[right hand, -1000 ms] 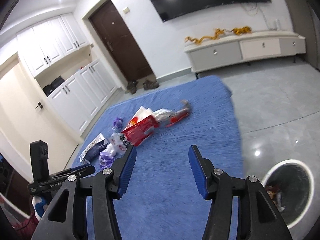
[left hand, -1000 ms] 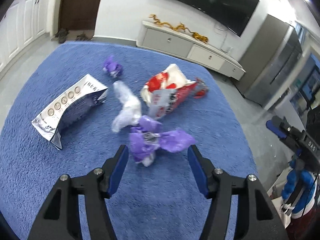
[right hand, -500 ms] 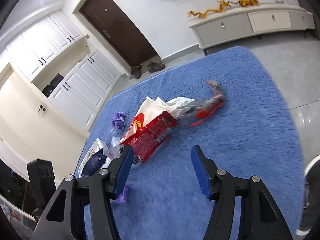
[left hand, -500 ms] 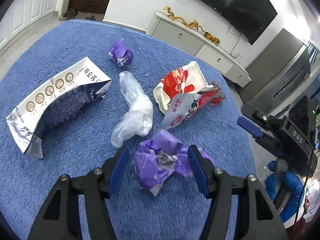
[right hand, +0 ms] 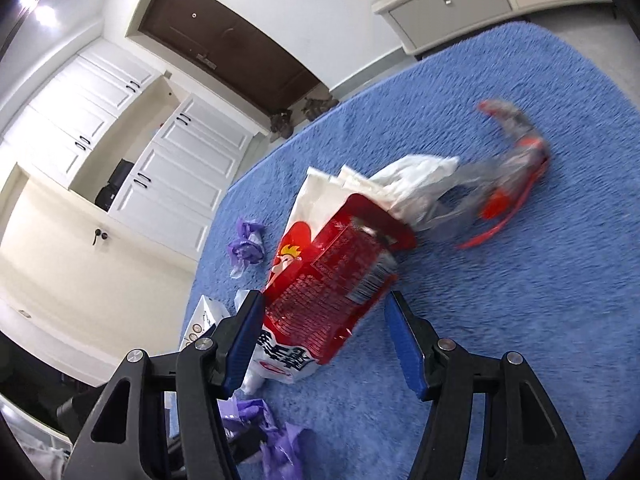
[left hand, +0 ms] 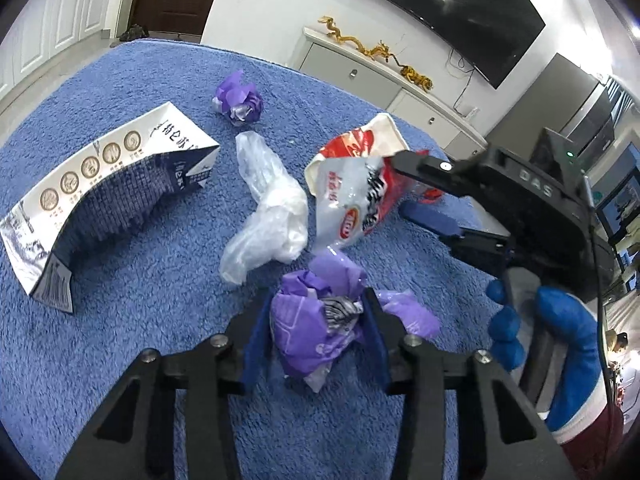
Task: Collect trash
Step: 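Grasp the purple wrapper with the left gripper while the right grasps the red-white bag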
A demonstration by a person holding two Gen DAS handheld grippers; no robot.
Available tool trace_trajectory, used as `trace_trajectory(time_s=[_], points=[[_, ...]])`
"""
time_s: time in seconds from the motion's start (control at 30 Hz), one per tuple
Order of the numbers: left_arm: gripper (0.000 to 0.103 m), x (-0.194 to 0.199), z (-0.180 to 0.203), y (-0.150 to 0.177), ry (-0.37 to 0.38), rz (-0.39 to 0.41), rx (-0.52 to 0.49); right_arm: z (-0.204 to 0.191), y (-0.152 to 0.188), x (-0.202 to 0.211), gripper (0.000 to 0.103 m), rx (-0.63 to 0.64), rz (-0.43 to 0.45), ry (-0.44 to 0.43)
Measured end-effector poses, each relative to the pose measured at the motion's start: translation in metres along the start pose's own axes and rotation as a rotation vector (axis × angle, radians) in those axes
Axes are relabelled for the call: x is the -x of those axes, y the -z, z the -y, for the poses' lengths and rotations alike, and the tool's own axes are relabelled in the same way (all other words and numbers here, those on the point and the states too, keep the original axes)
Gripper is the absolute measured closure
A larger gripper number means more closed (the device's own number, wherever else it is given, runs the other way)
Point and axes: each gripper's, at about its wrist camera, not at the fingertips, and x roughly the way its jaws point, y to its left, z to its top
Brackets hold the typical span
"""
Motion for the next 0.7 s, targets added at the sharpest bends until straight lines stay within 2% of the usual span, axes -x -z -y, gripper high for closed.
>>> trace_trajectory(time_s=[0.23,0.37,0.5,0.53,0.57,0.6,0.67,0.7], points=[[0.063,0.002,-0.002,0.011,0.03,-0.003,0.016,0.005,-0.003,-0.015,0.041,-0.09,-0.005,-0.058],[0.063,0.007,-0.003,0.021,0.038,-0.004,0.012,0.008,-0.002,-0.018,0.032,-0.141,0.007,-0.081],[0.064,0.009,-0.006,0.023,0.041,-0.002,0.014,0.001,-0.002,-0.023,0.034,-0.129,0.01,-0.054],[0.065,0.011,-0.007,0.024,0.041,0.001,0.014,0.0,-0.002,-0.024,0.04,-0.128,0.012,-0.049],[0.065,0.014,-0.008,0.024,0.04,0.003,0.014,-0.001,-0.001,-0.024,0.052,-0.127,0.016,-0.046],[0.066,0.013,-0.009,0.02,0.039,0.005,0.014,0.0,0.0,-0.023,0.057,-0.129,0.02,-0.052],[0.067,0.019,-0.008,0.024,0.038,0.012,0.012,0.003,0.002,-0.019,0.077,-0.131,0.029,-0.054],[0.067,0.02,-0.007,0.024,0.038,0.014,0.011,0.004,0.004,-0.015,0.08,-0.127,0.034,-0.056]])
